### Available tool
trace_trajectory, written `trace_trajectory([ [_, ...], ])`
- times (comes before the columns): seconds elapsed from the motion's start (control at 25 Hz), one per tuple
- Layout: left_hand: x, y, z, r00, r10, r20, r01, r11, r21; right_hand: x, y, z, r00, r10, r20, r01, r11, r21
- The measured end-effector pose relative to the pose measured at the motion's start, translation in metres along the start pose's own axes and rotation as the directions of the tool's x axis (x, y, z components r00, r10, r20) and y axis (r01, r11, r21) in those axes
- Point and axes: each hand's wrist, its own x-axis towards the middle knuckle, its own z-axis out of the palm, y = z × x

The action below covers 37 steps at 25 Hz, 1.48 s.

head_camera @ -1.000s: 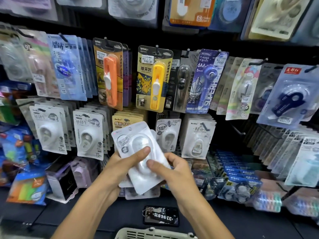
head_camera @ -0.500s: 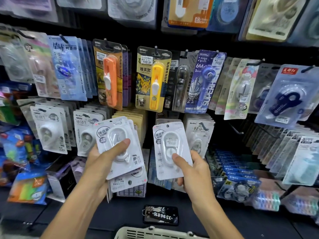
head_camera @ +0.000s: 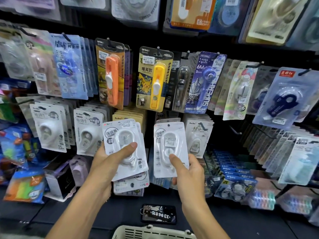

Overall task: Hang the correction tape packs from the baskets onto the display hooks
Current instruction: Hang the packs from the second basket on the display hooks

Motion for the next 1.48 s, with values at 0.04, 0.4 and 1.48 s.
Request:
trace_trajectory([
  [0.04, -0.001, 0.000, 0.000, 1.000, 0.004, 0.008, -0.004, 1.000, -0.006, 0.001, 0.001, 0.002, 1.000, -0.006, -0.020, 0.006, 1.000, 0.022],
  [0.4, 0.001, -0.005, 0.000, 1.000, 0.016, 0.014, -0.017, 0.998, 0.059, 0.008, 0.009, 0.013, 0.956, 0.272, 0.110, -0.273, 0.962, -0.008],
  [1.48, -0.001, 0.000, 0.006, 0.999, 0.036, 0.011, -0.037, 0.997, 0.068, 0.000, 0.011, 0.006, 0.962, -0.198, -0.190, 0.124, 0.931, -0.344],
])
